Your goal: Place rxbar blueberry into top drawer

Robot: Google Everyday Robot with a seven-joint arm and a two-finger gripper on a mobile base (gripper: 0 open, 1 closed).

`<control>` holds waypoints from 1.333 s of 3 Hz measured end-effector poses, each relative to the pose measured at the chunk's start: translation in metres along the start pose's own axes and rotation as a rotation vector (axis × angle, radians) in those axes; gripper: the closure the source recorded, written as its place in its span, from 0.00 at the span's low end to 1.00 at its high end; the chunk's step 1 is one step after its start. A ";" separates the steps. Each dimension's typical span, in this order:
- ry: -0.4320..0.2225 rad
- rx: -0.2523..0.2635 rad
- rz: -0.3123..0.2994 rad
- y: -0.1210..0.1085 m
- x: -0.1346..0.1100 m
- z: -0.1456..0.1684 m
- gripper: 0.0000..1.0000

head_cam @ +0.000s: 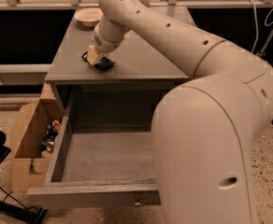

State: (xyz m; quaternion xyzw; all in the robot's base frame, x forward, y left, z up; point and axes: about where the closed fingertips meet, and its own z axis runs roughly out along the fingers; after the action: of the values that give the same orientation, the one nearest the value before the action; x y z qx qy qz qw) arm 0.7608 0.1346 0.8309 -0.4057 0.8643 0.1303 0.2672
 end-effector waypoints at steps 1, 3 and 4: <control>0.000 0.000 0.000 0.000 0.000 0.000 1.00; -0.012 0.038 -0.059 -0.015 -0.006 -0.053 1.00; -0.074 0.078 -0.076 -0.014 0.000 -0.123 1.00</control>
Offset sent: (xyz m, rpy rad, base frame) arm 0.0093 -0.0125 0.0350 -0.0066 -0.0439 0.0448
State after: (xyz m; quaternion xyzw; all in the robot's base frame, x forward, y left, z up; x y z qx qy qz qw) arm 0.7279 0.0714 0.9321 -0.4223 0.8422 0.1012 0.3194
